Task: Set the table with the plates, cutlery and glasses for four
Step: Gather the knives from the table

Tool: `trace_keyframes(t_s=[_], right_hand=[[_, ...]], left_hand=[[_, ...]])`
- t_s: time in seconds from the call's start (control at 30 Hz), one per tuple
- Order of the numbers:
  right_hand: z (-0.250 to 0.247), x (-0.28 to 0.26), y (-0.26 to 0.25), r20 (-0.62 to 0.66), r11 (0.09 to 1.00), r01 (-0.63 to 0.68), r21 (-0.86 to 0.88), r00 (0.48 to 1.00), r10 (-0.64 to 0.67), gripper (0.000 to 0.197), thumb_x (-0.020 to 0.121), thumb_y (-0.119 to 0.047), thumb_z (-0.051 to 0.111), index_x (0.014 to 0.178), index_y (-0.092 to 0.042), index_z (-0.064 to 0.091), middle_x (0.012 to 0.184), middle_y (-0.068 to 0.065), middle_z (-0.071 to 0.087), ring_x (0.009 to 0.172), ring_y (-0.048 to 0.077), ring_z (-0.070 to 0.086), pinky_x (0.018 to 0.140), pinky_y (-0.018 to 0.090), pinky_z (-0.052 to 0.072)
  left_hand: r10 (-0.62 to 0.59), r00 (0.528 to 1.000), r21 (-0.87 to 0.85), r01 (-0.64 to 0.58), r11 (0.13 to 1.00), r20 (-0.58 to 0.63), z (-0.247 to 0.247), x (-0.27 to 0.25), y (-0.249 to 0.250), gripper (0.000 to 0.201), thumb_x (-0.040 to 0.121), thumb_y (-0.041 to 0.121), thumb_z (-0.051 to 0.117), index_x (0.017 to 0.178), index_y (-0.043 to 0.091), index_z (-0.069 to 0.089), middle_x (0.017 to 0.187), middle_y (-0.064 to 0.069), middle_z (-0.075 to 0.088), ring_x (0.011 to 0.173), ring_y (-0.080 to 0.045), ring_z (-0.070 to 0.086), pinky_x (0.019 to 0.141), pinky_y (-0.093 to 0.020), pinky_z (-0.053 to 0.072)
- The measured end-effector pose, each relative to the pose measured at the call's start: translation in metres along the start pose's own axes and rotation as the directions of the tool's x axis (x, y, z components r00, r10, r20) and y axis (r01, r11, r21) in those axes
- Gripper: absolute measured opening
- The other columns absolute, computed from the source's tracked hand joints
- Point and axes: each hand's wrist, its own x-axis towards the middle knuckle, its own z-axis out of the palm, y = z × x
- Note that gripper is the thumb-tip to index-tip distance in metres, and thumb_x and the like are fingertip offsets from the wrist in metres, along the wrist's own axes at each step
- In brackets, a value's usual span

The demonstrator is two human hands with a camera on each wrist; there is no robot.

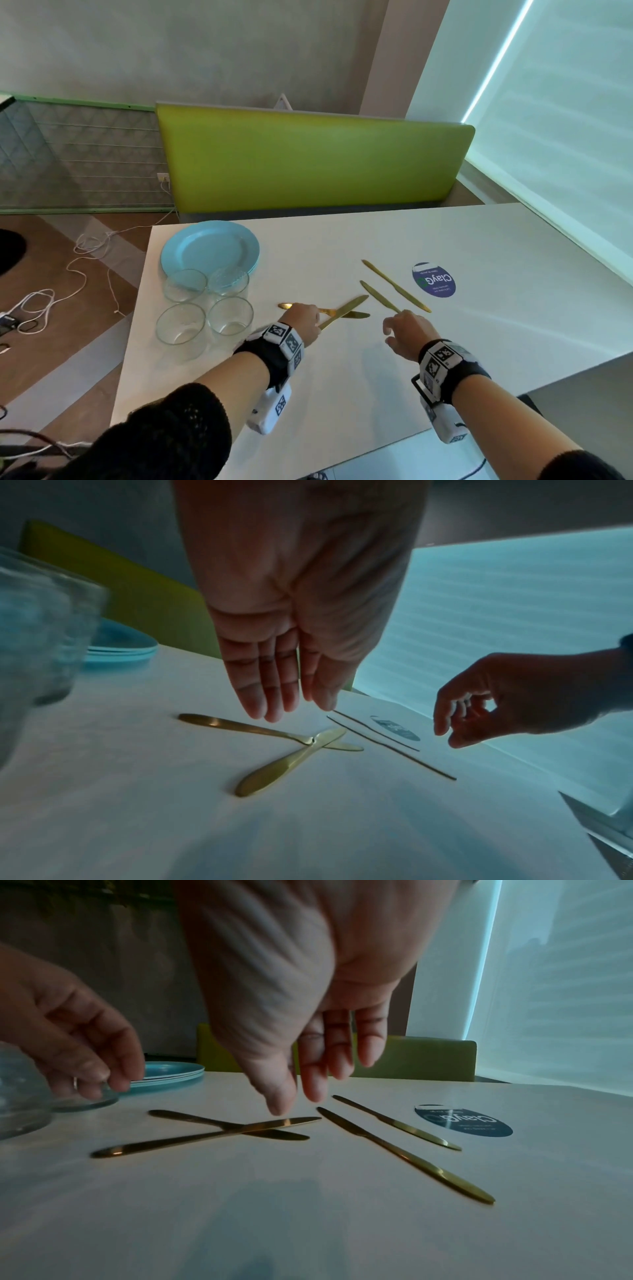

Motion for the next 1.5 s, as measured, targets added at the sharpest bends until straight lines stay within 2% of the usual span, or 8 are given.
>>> trace_keyframes(t_s=[0.2, 0.33, 0.63, 0.83, 1.03, 1.17, 1.3, 1.5], right_hand=[[0.009, 0.040, 0.046, 0.048, 0.999, -0.004, 0.043, 0.999, 0.001, 0.023, 0.091, -0.028, 0.052, 0.112, -0.025, 0.062, 0.118, 0.003, 0.059, 0.110, 0.022, 0.057, 0.091, 0.028, 0.044], [0.012, 0.063, 0.063, 0.080, 0.997, 0.028, 0.066, 0.996, -0.033, 0.025, 0.092, -0.028, 0.052, 0.114, -0.023, 0.062, 0.119, 0.000, 0.061, 0.110, 0.021, 0.058, 0.091, 0.029, 0.046], [0.015, 0.086, 0.046, 0.122, 0.970, 0.049, 0.239, 0.989, -0.080, 0.020, 0.089, -0.030, 0.056, 0.107, -0.024, 0.064, 0.112, -0.001, 0.066, 0.105, 0.018, 0.061, 0.086, 0.027, 0.047], [0.013, 0.085, 0.013, 0.203, 0.909, 0.002, 0.417, 0.975, -0.095, 0.022, 0.087, -0.033, 0.060, 0.100, -0.019, 0.071, 0.110, -0.001, 0.068, 0.103, 0.016, 0.062, 0.091, 0.027, 0.049], [0.010, 0.079, -0.008, 0.300, 0.703, -0.203, 0.682, 0.954, -0.016, 0.034, 0.091, -0.041, 0.053, 0.091, -0.011, 0.070, 0.074, -0.007, 0.064, 0.058, 0.005, 0.054, 0.057, 0.016, 0.043], [0.010, 0.075, -0.012, 0.254, 0.491, -0.259, 0.832, 0.964, 0.078, 0.021, 0.090, -0.032, 0.059, 0.073, -0.020, 0.063, 0.077, 0.002, 0.068, 0.064, 0.014, 0.057, 0.060, 0.025, 0.046], [0.004, 0.070, -0.012, 0.211, 0.411, -0.261, 0.874, 0.964, 0.163, 0.020, 0.090, -0.027, 0.060, 0.072, -0.018, 0.064, 0.069, -0.001, 0.066, 0.060, 0.011, 0.057, 0.057, 0.022, 0.046], [0.003, 0.061, 0.006, 0.134, 0.473, -0.252, 0.845, 0.954, 0.269, 0.026, 0.088, -0.026, 0.062, 0.063, -0.023, 0.061, 0.069, -0.005, 0.068, 0.053, 0.007, 0.054, 0.052, 0.018, 0.042]], left_hand=[[-0.126, 0.987, 0.201, 0.103, 0.974, 0.104, 0.026, 0.048, 0.013, 0.030, 0.090, 0.010, 0.046, 0.118, 0.005, 0.056, 0.125, -0.014, 0.058, 0.117, -0.028, 0.056, 0.100, -0.035, 0.044], [-0.209, 0.967, 0.272, 0.165, 0.948, 0.143, 0.039, 0.067, 0.016, 0.035, 0.084, 0.023, 0.061, 0.115, 0.007, 0.059, 0.120, -0.011, 0.063, 0.113, -0.028, 0.060, 0.095, -0.036, 0.050], [-0.344, 0.914, 0.166, 0.313, 0.935, 0.215, 0.041, 0.078, 0.012, 0.043, 0.079, 0.033, 0.070, 0.113, 0.006, 0.065, 0.115, -0.006, 0.069, 0.107, -0.022, 0.065, 0.094, -0.027, 0.050], [-0.310, 0.919, 0.075, 0.300, 0.951, 0.246, 0.031, 0.069, 0.015, 0.037, 0.094, 0.030, 0.048, 0.115, 0.002, 0.062, 0.119, -0.011, 0.064, 0.113, -0.026, 0.060, 0.092, -0.029, 0.045], [-0.162, 0.964, -0.178, 0.201, 0.963, 0.212, 0.016, 0.064, 0.029, 0.029, 0.089, 0.034, 0.052, 0.063, 0.019, 0.052, 0.062, 0.004, 0.053, 0.073, -0.017, 0.055, 0.076, -0.026, 0.042], [-0.073, 0.984, -0.362, 0.130, 0.923, 0.165, 0.017, 0.066, 0.038, 0.017, 0.084, 0.034, 0.064, 0.073, 0.024, 0.056, 0.069, 0.010, 0.055, 0.072, -0.010, 0.053, 0.057, -0.016, 0.039], [-0.030, 0.986, -0.397, 0.094, 0.913, 0.165, 0.013, 0.073, 0.030, 0.020, 0.078, 0.040, 0.069, 0.083, 0.023, 0.060, 0.086, 0.005, 0.062, 0.085, -0.013, 0.057, 0.076, -0.024, 0.045], [-0.043, 0.991, 0.052, 0.037, 0.998, 0.130, 0.008, 0.084, -0.004, 0.036, 0.093, 0.023, 0.050, 0.128, 0.017, 0.054, 0.134, -0.007, 0.048, 0.127, -0.024, 0.044, 0.106, -0.031, 0.037]])
